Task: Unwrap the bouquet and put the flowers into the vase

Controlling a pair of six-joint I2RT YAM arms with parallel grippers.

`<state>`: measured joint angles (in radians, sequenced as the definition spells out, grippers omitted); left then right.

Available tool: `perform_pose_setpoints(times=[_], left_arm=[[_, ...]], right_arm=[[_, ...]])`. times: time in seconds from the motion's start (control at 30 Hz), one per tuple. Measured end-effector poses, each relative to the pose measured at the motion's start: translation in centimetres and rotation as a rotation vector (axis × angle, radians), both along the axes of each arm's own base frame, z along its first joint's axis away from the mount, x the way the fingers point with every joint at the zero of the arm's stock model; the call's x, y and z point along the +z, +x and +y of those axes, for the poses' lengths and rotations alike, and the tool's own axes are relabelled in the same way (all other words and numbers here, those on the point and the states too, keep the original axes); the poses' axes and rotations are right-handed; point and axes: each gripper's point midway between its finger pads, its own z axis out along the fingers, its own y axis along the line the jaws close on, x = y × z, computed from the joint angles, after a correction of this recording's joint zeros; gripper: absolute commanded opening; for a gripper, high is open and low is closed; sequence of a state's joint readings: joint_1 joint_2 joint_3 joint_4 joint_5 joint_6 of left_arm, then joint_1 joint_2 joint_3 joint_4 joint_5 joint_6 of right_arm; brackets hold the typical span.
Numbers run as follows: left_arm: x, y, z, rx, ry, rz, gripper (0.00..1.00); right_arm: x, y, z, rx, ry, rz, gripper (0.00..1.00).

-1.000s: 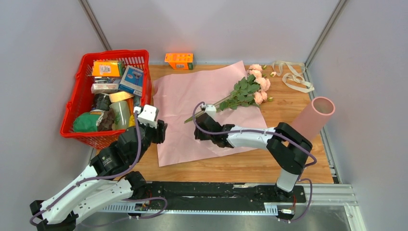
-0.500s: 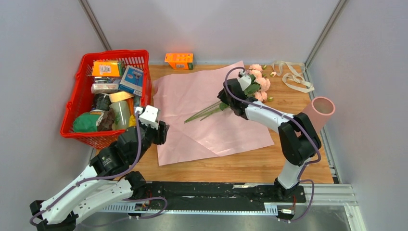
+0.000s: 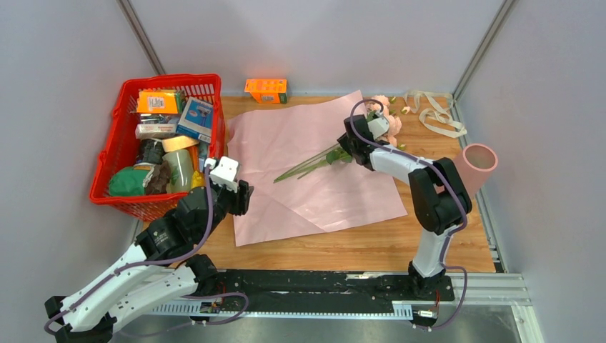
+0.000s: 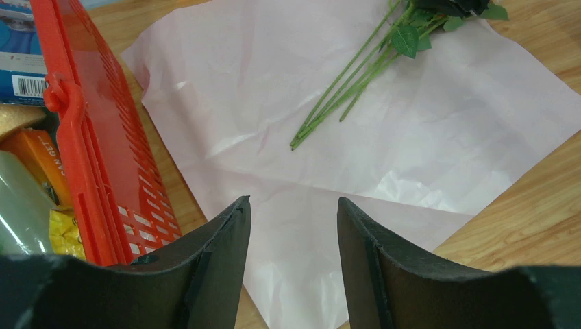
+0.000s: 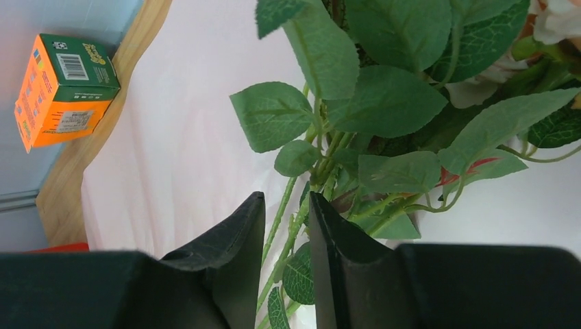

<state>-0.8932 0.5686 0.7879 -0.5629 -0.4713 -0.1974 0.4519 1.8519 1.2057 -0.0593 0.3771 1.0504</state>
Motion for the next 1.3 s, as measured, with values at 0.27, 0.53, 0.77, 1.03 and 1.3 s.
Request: perform_pose_setpoints(times=[0.27, 0.53, 0.77, 1.03, 1.3], left_arm=[[0.0, 0.0, 0.0, -0.001, 0.001, -0.002, 0.58], [0.1, 0.0, 0.0, -0.001, 0.001, -0.003, 0.58], [0.1, 0.0, -0.1, -0.004, 0.0, -0.002, 0.58], [0.1, 0.0, -0.1, -0.004, 0.0, -0.003, 0.58], [0.0, 0.0, -0.1, -0.008, 0.002, -0.002, 0.58]], right_arm=[[-2.0, -0.2, -0.3, -0.058, 0.021, 0.052, 0.36], [-3.3, 0.4, -0.3, -0.083, 0.02, 0.082, 0.36], [-3.8, 1.4, 0.2, -0.083, 0.021, 0.084, 0.27], [-3.5, 1.7, 0.1, -0.084, 0.022, 0.078, 0.09], [0.1, 1.9, 0.3, -0.067, 0.047, 0.01, 0.13]])
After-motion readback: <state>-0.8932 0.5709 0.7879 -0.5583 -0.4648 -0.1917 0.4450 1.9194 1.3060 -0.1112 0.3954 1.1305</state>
